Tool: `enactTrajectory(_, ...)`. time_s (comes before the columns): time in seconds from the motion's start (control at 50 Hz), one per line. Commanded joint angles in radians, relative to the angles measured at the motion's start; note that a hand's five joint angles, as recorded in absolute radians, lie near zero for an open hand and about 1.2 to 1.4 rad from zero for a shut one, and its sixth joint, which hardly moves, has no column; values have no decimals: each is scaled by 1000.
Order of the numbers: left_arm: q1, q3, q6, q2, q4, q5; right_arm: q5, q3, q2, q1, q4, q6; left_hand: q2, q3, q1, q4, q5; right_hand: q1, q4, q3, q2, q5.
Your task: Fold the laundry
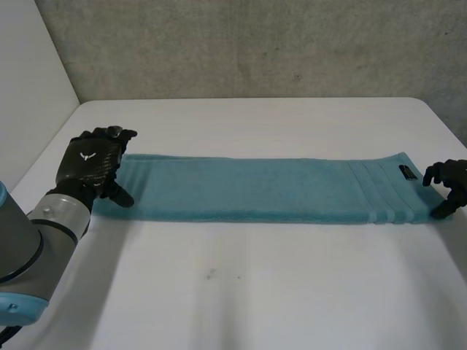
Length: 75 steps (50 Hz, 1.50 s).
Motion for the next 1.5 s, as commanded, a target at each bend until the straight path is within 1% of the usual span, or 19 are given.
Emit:
enactTrajectory(0.02,-2,-1,0,-1,0,2,9,-29,43,3,4,-9,-33,-43,-24,-32,-48,200,109,108,110,133)
enactTrajectory(0.34,0,-6,0,-2,0,2,16,-56,81,2,5,-11,-33,-43,-24,-32,-48,212,121,120,122,145)
enactTrajectory(0.42,0,-4,0,-2,0,2,15,-71,90,0,5,-9,-33,-43,-24,-32,-48,578,487,486,488,511)
enactTrajectory(0.44,0,-4,0,-2,0,2,15,-78,93,2,5,-11,-33,-43,-24,-32,-48,870,779,778,780,803)
enactTrajectory(0.5,0,-6,0,-2,0,2,19,-88,95,0,4,-11,-33,-43,-24,-32,-48,877,787,785,788,811)
enactTrajectory(0.58,0,-7,0,-2,0,2,61,-101,95,-3,4,-12,-33,-43,-24,-32,-48,877,787,785,788,811)
enactTrajectory(0.68,0,-9,0,-2,-2,0,191,-125,89,-20,-21,-34,-33,-43,-24,-32,-48,877,787,785,788,811)
enactTrajectory(0.74,0,-9,0,-1,-2,0,303,-157,80,-93,-33,-82,-33,-43,-24,-32,-48,877,787,785,788,811)
enactTrajectory(0.78,0,-9,0,1,-2,0,318,-162,79,-106,-33,-96,-33,-43,-24,-32,-48,877,787,785,788,811)
enactTrajectory(0.82,0,-9,0,1,-3,0,346,-180,76,-133,-39,-168,-33,-43,-24,-32,-48,877,787,785,788,811)
enactTrajectory(0.96,1,-7,0,2,-6,-3,339,-188,23,-114,-42,-198,-33,-43,-24,-32,-48,877,787,785,788,811)
enactTrajectory(1.04,3,-7,0,5,-8,-3,338,-208,-5,26,-47,-172,-33,-43,-24,-32,-48,877,787,785,788,811)
enactTrajectory(1.14,9,-7,0,8,-8,-3,337,-260,-39,260,-58,-167,-33,-43,-24,-32,-48,877,787,785,788,811)
enactTrajectory(1.2,12,-7,0,10,-8,-4,337,-297,-39,369,-64,-166,-33,-43,-24,-32,-48,877,787,785,788,811)
enactTrajectory(1.22,14,-7,0,10,-8,-4,337,-326,-37,447,-67,-167,-33,-43,-24,-32,-48,877,787,785,788,811)
enactTrajectory(1.3,15,-7,0,12,-8,-4,337,-392,-17,589,-73,-166,-33,-43,-24,-32,-48,877,787,785,788,811)
enactTrajectory(1.38,17,-7,0,12,-8,-4,337,-482,85,759,-98,-167,-33,-43,-24,-32,-48,877,787,785,788,811)
enactTrajectory(1.4,18,-7,0,12,-8,-4,337,-524,131,832,-110,-170,-33,-43,-24,-32,-48,877,787,785,788,811)
enactTrajectory(1.5,26,-7,0,12,-8,-4,331,-610,253,986,-133,-169,-33,-43,-24,-32,-48,877,787,785,788,811)
